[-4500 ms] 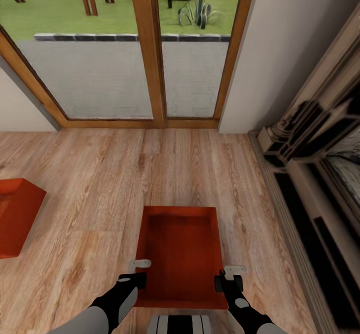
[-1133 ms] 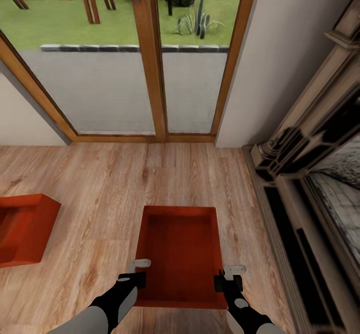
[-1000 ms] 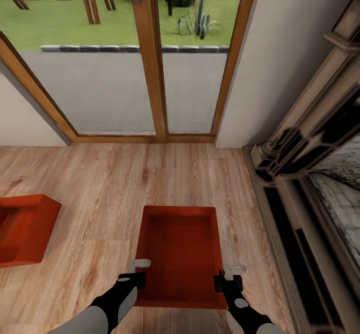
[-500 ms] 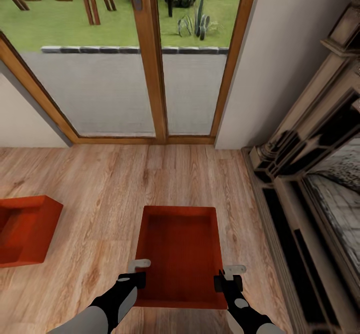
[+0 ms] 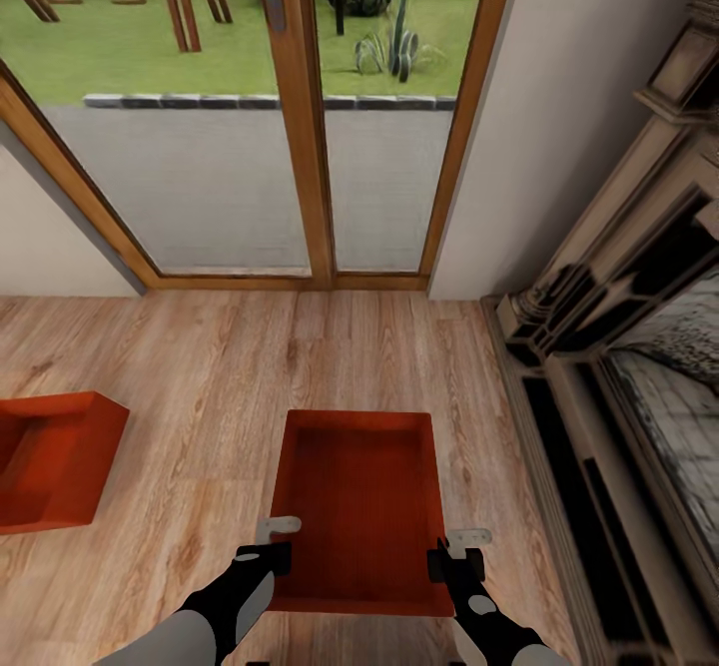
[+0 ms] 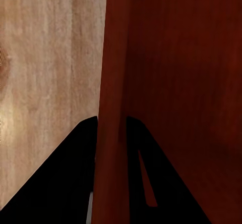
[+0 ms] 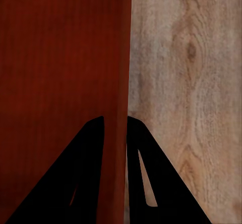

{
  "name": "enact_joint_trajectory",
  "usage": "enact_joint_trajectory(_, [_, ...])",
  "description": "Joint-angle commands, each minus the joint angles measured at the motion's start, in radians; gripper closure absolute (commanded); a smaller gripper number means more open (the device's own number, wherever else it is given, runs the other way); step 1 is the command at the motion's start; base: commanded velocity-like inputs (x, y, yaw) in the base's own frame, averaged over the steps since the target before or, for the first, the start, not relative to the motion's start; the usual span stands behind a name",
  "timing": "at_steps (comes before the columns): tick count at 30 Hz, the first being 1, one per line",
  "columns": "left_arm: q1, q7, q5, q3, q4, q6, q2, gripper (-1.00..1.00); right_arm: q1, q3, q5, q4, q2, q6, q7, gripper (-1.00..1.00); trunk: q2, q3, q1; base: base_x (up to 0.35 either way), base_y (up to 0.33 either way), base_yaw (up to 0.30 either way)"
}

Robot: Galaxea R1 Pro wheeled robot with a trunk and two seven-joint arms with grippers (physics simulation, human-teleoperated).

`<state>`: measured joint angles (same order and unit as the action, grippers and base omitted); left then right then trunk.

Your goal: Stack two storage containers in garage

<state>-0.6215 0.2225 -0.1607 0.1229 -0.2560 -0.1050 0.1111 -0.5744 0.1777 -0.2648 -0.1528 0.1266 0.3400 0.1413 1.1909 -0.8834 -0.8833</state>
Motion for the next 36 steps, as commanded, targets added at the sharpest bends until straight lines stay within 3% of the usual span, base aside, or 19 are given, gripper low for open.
enact_joint_trajectory(1, [0.0, 0.014, 0.002, -0.001, -0.001, -0.007, -0.001, 1.0, -0.001, 0.028, -0.01, -0.001, 0.001, 0.004, 0.002, 1.0, -0.007, 0.003, 0.004, 0.0, 0.0, 0.0])
enact_joint_trajectory(36, [0.001, 0.014, 0.003, -0.002, 0.0, -0.007, -0.001, 1.0, -0.001, 0.028, -0.011, -0.004, 0.002, 0.004, 0.003, 1.0, -0.252, 0.112, 0.138, 0.0, 0.0, 0.0])
